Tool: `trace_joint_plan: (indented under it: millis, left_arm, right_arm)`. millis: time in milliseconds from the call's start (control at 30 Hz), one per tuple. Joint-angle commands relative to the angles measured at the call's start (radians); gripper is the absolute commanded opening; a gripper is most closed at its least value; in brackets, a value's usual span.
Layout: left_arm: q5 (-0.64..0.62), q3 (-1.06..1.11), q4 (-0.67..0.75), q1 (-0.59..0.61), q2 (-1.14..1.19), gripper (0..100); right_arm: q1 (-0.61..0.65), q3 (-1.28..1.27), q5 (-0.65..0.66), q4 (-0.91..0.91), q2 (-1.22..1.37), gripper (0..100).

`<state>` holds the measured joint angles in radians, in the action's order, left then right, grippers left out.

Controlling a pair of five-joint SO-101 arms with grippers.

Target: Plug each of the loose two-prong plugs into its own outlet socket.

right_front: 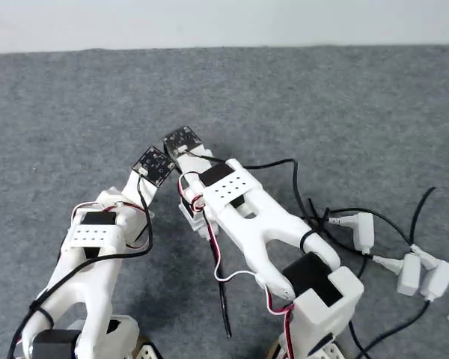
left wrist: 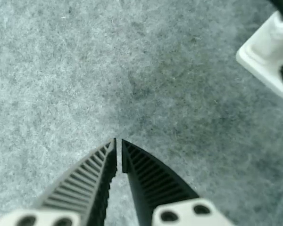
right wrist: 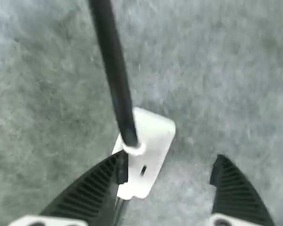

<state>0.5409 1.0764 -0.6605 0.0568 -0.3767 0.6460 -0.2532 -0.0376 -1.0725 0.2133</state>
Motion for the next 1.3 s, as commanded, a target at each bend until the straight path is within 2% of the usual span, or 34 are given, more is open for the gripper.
trace_joint_plan:
  millis: [0,133,267,333,533,667,733,833,867,900,1100,1267]
  left_arm:
    - [0.005,-0.036,0.061,0.026,-0.029,1]
    - [-0.077,-0.039,0.101,0.055,-0.032,2]
    - [-0.095,-0.048,0.124,0.081,-0.032,2]
    - [-0.1,-0.061,0.124,0.094,-0.032,2]
    - [-0.226,-0.114,0.126,0.17,-0.032,2]
    - [-0.232,-0.114,0.127,0.172,-0.031,2]
    - [-0.232,-0.114,0.127,0.172,-0.031,2]
    - [-0.232,-0.114,0.127,0.172,-0.029,2]
    - [-0.232,-0.114,0.127,0.172,-0.029,2]
    - [-0.232,-0.114,0.127,0.172,-0.029,2]
    - [-0.232,-0.11,0.127,0.152,-0.025,2]
    - [-0.233,-0.107,0.127,0.135,-0.023,2]
  right_arm:
    - [0.015,0.054,-0.049,-0.025,-0.021,28.1]
    - [0.042,0.06,-0.054,-0.021,0.027,25.8]
    - [0.061,0.08,-0.08,-0.03,0.041,25.0]
    - [0.064,0.086,-0.066,-0.031,0.038,23.8]
    - [0.128,0.078,-0.015,-0.047,0.018,23.1]
    - [0.16,0.084,-0.008,-0.044,0.067,22.6]
    - [0.16,0.1,0.029,-0.042,0.105,17.3]
    - [0.156,0.147,0.057,-0.061,0.136,0.3]
    - [0.151,0.158,0.057,-0.076,0.137,0.9]
    - [0.137,0.163,0.057,-0.088,0.137,3.0]
    - [0.021,0.173,0.057,-0.147,0.039,0.9]
    - [-0.186,0.172,0.057,-0.243,-0.16,0.9]
